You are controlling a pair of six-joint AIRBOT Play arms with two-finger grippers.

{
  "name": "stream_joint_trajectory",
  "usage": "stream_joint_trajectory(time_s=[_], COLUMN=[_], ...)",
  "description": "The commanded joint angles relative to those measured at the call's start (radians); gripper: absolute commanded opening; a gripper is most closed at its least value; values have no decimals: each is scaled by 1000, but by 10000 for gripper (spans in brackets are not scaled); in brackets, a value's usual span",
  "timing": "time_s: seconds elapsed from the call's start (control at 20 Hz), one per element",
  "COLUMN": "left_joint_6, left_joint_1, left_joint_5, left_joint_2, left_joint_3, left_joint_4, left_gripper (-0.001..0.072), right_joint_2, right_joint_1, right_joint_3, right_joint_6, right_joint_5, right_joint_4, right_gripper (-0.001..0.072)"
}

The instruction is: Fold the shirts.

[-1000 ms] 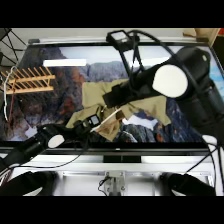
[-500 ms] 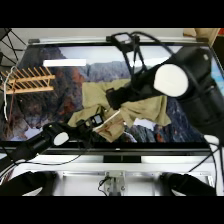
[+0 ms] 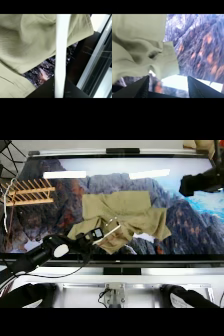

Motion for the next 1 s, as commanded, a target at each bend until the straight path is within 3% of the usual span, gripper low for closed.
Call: stream_joint_trajectory(time_s=[0.0,0.05,0.15,0.4,0.45,0.5,0.6,0.75,0.95], left_joint_6=[14,14,14,14,14,14,14,14,16], left_joint_1=[1,1,1,2,6,10,20,20,20], left_joint_5=[-48,-51,-51,-60,-59,-59,-60,-67,-66], left_joint_2=[-1,-1,-1,-1,-1,-1,-1,-1,-1], left_joint_3=[1,1,1,1,1,1,1,1,1], left_joint_4=[5,5,5,5,5,5,4,4,5], left_gripper=[42,42,42,42,42,42,42,42,42], right_joint_2=[-55,-74,-117,-228,-233,-233,-225,-217,-207], right_joint_1=[-151,-149,-121,-35,-19,-4,22,27,25], right_joint_3=[5,5,5,-8,-37,-76,-167,-208,-208], right_joint_6=[-700,-858,-958,-981,-1000,-1008,-1011,-1011,-1122], right_joint_5=[171,171,171,171,171,171,172,173,156], right_joint_4=[282,386,427,438,427,406,314,305,302], right_gripper=[568,559,555,553,537,476,474,475,475])
